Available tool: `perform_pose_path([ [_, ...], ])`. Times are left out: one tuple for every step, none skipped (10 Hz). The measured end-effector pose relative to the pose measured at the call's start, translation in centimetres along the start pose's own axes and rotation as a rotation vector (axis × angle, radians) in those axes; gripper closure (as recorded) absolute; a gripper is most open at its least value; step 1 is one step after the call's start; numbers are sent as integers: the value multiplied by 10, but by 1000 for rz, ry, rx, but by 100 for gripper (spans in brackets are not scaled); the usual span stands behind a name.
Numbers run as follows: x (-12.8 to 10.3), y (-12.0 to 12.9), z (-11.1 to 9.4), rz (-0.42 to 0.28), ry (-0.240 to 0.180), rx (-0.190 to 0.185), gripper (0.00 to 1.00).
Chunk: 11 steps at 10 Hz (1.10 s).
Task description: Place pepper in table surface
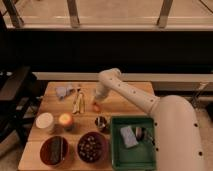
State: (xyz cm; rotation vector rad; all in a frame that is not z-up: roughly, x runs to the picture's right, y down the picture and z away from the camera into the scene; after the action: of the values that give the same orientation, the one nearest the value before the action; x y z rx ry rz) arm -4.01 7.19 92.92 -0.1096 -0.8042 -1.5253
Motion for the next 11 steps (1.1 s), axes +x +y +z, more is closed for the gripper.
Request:
perform_pose_path([
  [2, 1, -26, 8, 35, 38, 100],
  [4, 1, -51, 16, 64, 73, 100],
  [5, 1, -74, 22, 86, 100, 100],
  [5, -2, -96, 26, 93, 110, 100],
  [5, -7, -115, 33, 96, 119, 100],
  [4, -3, -128, 49, 94, 118, 100],
  [2, 4, -137, 67, 95, 116, 100],
  [-1, 11, -142, 83, 91, 114, 100],
  [-7, 26, -144, 111, 86, 105, 100],
  [-12, 40, -142, 132, 82, 97, 100],
  [-19, 59, -135, 161, 78, 87, 100],
])
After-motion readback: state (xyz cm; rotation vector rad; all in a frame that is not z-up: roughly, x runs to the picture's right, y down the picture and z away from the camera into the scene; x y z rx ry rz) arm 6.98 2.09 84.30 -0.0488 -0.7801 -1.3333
